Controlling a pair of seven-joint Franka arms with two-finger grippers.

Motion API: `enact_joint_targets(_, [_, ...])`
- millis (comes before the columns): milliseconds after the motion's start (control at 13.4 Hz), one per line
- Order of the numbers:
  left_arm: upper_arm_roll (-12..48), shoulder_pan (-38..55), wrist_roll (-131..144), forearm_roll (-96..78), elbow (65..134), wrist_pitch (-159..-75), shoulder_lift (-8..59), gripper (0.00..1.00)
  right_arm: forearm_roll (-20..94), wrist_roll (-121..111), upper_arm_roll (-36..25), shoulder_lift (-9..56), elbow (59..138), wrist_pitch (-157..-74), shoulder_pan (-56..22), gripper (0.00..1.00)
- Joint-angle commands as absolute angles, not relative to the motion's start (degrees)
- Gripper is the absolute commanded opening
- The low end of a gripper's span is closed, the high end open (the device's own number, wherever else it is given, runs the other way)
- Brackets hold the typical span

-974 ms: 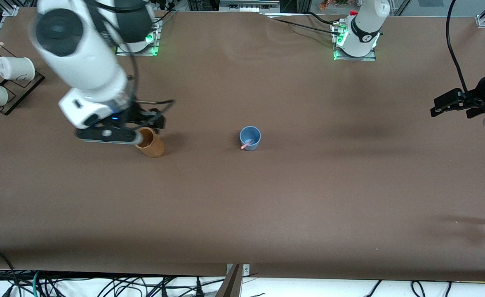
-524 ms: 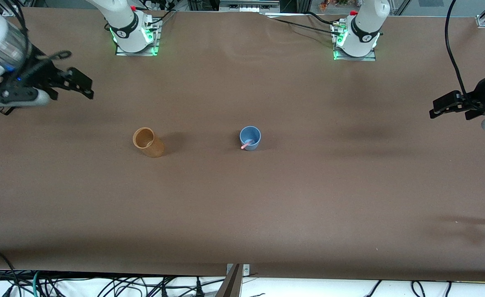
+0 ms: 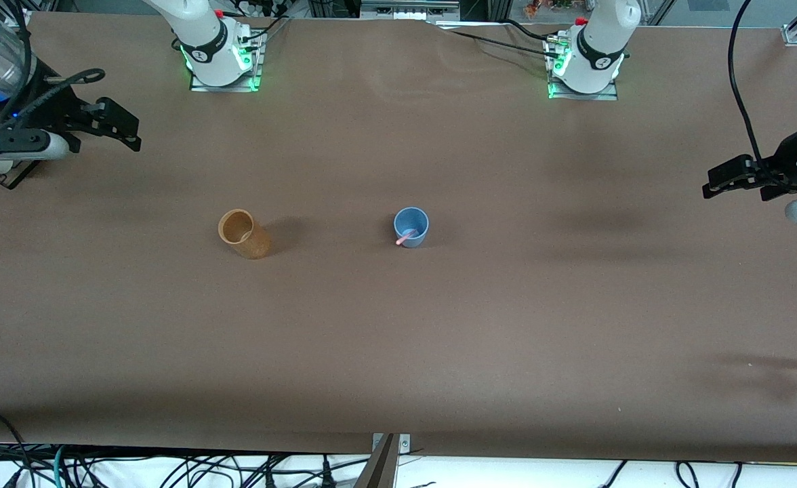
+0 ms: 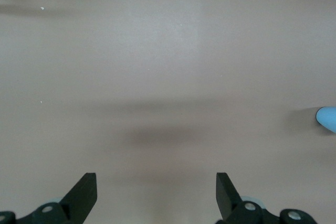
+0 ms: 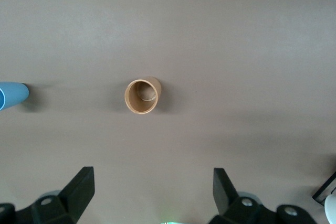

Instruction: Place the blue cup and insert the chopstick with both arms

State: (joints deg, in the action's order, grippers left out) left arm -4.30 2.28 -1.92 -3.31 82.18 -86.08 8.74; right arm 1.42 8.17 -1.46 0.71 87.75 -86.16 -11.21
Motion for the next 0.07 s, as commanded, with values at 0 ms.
enact_joint_targets(0, [-4.2, 2.1, -3.1, -3.3, 80.9, -86.0, 9.2, 1.00, 0.7, 7.8, -0.4, 0.5, 87.3, -84.4, -10.4, 1.00])
